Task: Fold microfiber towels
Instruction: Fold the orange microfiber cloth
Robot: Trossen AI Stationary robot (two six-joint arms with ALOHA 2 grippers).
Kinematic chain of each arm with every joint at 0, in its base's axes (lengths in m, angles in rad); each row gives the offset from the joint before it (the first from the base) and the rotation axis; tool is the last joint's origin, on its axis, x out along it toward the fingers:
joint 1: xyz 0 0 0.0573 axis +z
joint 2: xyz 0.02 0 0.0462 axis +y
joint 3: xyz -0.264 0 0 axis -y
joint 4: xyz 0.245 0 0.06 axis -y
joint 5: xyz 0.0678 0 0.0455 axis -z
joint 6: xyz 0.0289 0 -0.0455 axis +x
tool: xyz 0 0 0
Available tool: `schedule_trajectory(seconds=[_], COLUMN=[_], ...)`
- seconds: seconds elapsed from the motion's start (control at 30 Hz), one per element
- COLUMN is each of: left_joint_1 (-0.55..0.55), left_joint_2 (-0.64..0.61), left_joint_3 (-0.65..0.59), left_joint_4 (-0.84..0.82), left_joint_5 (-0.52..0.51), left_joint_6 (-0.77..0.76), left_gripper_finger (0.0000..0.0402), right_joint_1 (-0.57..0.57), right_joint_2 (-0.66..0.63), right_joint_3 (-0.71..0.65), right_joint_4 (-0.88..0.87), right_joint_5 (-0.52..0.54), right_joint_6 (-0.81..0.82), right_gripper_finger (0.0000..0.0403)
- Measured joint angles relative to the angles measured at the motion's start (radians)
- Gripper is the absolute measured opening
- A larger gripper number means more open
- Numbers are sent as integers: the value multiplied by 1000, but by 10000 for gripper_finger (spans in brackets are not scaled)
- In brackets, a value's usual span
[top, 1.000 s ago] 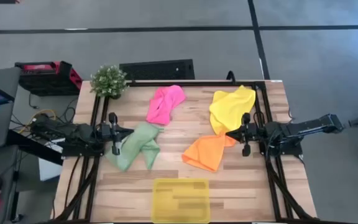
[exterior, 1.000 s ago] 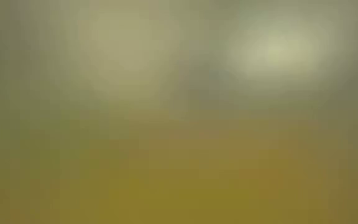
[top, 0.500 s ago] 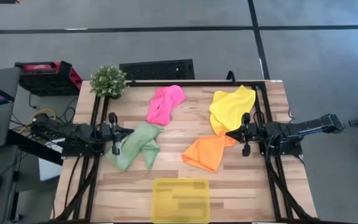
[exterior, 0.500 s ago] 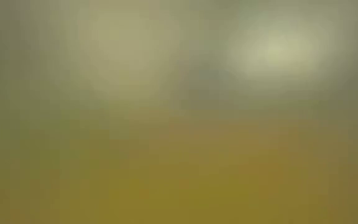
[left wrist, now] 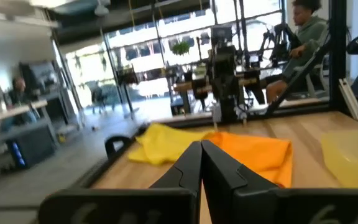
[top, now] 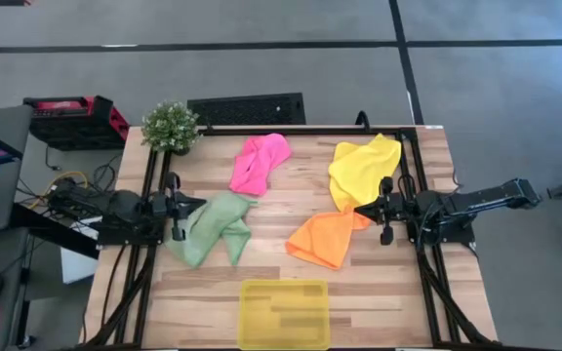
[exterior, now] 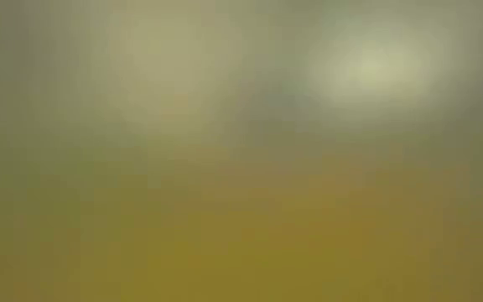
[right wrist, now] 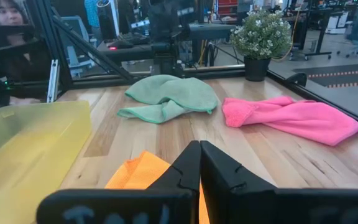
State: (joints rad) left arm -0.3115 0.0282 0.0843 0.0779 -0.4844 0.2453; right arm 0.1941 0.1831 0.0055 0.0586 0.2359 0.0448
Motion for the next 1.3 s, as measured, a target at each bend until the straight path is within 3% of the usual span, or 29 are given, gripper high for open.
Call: schedule_trajectory(seconds=[0.27, 0.4, 0.63, 0.87, 1.03, 1.3], left_joint_1=[0, -2, -2, -2, -2, -2], left_joint_2=[83, 187, 415, 619, 696, 725], left_joint_3=[147, 218, 357, 462, 507, 524], left_joint_4=[-47, -51, -240, -255, -255, -260], left_joint_5=[-27, -25, -25, -25, -25, -26], left_joint_6=[75, 33, -60, -75, -84, -85], left_gripper_finger=[0, 0, 0, 0, 0, 0], right_joint_1=[-4, -16, -34, -71, -115, -164], right_joint_2=[0, 0, 56, 285, 467, 737], right_joint_3=[0, 6, 143, 369, 483, 587], right_joint_4=[21, 69, -29, -322, -391, -373], right_joint_5=[5, 1, 0, -3, -75, -82], right_joint_6=[22, 4, -45, 33, 36, 42], right_gripper_finger=[33, 29, 9, 5, 7, 88])
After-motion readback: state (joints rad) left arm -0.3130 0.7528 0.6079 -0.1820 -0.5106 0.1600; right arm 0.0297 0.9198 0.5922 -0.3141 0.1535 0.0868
